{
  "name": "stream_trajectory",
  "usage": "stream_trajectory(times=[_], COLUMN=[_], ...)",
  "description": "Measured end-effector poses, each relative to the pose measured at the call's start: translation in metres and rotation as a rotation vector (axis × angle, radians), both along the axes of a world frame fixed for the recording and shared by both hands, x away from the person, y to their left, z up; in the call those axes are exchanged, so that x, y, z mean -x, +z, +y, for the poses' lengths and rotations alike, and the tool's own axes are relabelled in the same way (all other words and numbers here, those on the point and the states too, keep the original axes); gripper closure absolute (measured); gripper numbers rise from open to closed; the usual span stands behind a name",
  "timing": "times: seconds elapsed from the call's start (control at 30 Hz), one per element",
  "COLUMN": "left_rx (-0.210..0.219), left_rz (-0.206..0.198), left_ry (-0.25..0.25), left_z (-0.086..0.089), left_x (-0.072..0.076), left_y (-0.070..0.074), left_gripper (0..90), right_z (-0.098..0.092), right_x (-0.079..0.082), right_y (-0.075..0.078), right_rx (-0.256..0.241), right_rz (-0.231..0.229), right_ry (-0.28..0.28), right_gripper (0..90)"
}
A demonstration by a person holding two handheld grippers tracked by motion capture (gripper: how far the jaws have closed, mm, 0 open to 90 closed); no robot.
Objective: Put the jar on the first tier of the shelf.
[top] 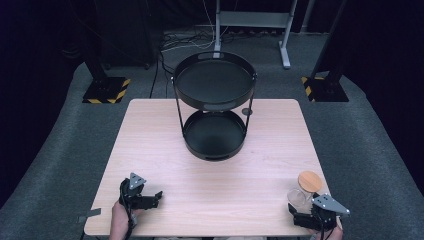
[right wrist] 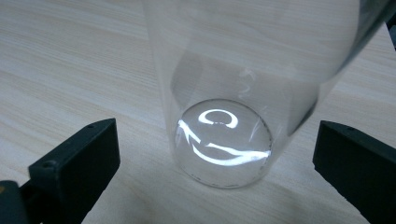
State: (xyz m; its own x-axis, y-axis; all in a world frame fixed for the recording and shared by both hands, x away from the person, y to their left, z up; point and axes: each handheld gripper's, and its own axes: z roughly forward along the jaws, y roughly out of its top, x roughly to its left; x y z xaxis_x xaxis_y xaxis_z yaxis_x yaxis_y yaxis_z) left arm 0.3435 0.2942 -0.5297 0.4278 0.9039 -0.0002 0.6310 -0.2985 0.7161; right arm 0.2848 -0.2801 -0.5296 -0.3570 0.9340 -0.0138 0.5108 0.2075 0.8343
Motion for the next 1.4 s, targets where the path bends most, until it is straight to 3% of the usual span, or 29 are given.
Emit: stream_trajectory(times=[0.23, 0.87, 1.03, 1.23, 1.4], left_rx=[0.0, 0.0, 0.0, 0.0, 0.0], left_rz=[0.0, 0.001, 0.001, 0.0, 0.0], left_ry=[0.0, 0.001, 0.002, 0.002, 0.002], left_z=[0.0, 0.0, 0.0, 0.0, 0.0], left_x=[0.0, 0.0, 0.0, 0.0, 0.0], left_y=[0.0, 0.0, 0.0, 0.0, 0.0], left_gripper=[3.4, 3.2, 3.2, 3.2, 3.2], right_z=[0.0, 0.001, 0.004, 0.001, -0.003], right_x=[0.001, -0.002, -0.003, -0.002, 0.0], right_y=[-0.001, 0.0, 0.001, 0.004, 0.015], right_rx=[-0.003, 0.006, 0.043, 0.038, 0.057], right_rz=[-0.009, 0.022, 0.032, 0.045, 0.037], right_ry=[-0.008, 0.001, -0.02, -0.023, -0.033], right_gripper=[0.0, 0.0, 0.0, 0.0, 0.0])
